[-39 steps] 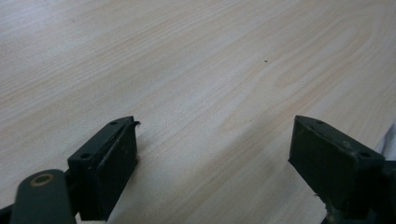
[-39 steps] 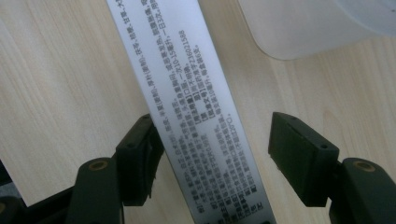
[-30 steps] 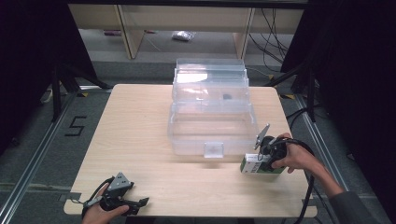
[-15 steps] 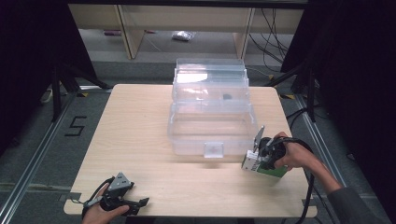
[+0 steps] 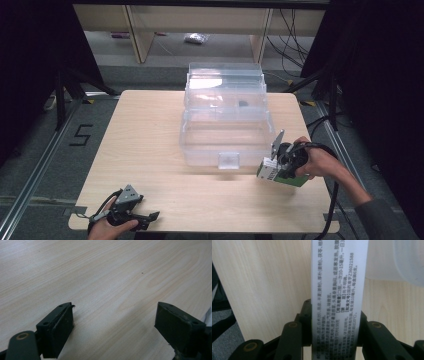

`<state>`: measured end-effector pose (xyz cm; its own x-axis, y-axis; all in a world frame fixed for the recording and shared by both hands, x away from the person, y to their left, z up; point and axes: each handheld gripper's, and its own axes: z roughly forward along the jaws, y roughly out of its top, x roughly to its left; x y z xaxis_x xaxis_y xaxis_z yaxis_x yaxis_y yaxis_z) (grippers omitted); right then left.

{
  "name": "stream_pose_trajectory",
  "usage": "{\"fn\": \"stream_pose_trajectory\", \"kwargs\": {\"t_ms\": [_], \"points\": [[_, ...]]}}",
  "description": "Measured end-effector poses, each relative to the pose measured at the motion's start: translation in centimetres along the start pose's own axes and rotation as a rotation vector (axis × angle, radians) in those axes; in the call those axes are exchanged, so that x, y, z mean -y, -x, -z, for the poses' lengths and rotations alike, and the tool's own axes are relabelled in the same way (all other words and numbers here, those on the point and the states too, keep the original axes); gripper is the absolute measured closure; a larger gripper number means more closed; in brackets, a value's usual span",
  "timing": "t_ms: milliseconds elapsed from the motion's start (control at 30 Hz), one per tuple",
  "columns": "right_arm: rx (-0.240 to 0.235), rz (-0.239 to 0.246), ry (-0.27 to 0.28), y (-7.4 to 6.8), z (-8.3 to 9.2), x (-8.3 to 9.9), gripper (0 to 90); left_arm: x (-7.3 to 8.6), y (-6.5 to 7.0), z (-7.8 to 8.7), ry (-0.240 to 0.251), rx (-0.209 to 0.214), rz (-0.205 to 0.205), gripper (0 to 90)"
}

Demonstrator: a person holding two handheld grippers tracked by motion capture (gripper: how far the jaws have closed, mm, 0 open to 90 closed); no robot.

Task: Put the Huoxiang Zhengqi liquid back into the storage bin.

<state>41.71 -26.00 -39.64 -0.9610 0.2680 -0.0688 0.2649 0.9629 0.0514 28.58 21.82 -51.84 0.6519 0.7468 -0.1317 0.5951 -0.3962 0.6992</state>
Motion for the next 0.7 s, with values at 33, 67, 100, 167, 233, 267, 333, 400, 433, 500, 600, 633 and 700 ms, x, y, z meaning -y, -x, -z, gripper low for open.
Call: {"fn": "stream_pose_trajectory", "kwargs": {"t_ms": [33,67,100,167,233,267,333,400,433,500,600,633,700], "points": [[0.003,-0.001,0.003,-0.1,0.3,-0.1,64.5,0.0,0.0,0.0,0.002,0.004,0.002,14.9],[0.007,0.002,0.016,-0.1,0.6,-0.2,64.5,0.0,0.0,0.0,0.0,0.0,-0.001,14.9],[0.011,0.009,0.019,-0.1,0.8,-0.3,64.5,0.0,0.0,0.0,-0.004,-0.002,0.0,14.9],[-0.004,0.011,0.021,-0.3,1.5,-0.7,64.5,0.0,0.0,0.0,-0.004,-0.001,-0.001,14.9],[0.012,0.011,0.041,-0.5,2.0,-0.9,64.5,0.0,0.0,0.0,-0.002,-0.002,-0.001,14.9],[0.01,0.021,0.046,-0.5,2.2,-1.0,64.5,0.0,0.0,0.0,-0.004,-0.002,-0.005,14.8],[0.012,0.051,0.05,-0.5,2.6,-1.2,64.5,0.0,0.0,0.0,-0.002,-0.001,-0.004,14.9],[0.011,0.05,0.055,-0.7,2.9,-1.5,64.5,0.0,0.1,0.0,0.014,0.008,0.016,14.8],[0.008,0.046,0.056,-0.7,3.1,-1.6,64.5,0.0,0.1,0.0,0.01,0.006,0.014,14.9],[0.011,0.039,0.061,-1.0,3.5,-1.8,64.5,0.0,0.0,0.0,-0.005,-0.001,0.0,14.9],[0.014,0.057,0.086,-1.0,4.2,-2.2,64.6,0.0,0.0,0.1,-0.008,0.007,-0.001,14.8],[0.014,0.057,0.086,-1.0,4.2,-2.2,64.6,0.0,0.0,0.1,-0.008,0.007,-0.001,14.9],[0.012,0.068,0.094,-1.1,4.7,-2.5,64.6,0.0,0.0,0.1,-0.01,0.007,-0.003,14.9]]}}
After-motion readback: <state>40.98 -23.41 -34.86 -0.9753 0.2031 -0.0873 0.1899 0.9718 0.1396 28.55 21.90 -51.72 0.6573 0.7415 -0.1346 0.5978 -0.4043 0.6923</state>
